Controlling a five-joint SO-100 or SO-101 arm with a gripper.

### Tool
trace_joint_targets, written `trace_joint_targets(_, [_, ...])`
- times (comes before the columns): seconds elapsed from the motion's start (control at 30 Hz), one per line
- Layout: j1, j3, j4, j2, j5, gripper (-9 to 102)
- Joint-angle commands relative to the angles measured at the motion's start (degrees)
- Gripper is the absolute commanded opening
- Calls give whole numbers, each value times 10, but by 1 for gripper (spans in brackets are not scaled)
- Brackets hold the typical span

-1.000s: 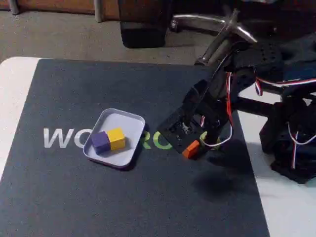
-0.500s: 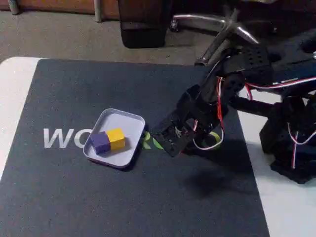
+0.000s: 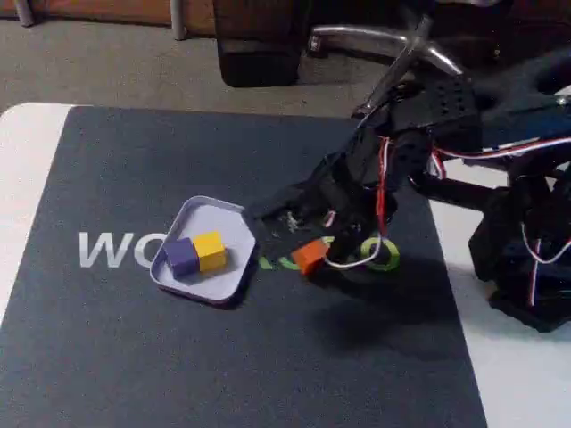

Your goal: Move blocks one by one until all three blocks are in the tray.

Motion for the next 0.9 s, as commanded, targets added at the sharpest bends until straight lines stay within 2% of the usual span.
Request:
trace_joint_targets(0.0, [-18,-74,14,-16,129,-8])
trace_joint_targets(0.27, [-51,-312,105,-160,410,-8])
trace_joint_targets(0.5, [-58,-657,235,-368,586,-8])
trace_joint_targets(0.67, [-53,-898,351,-519,618,-8])
trace_joint_targets(0.87, [-47,-920,360,-538,600,-8])
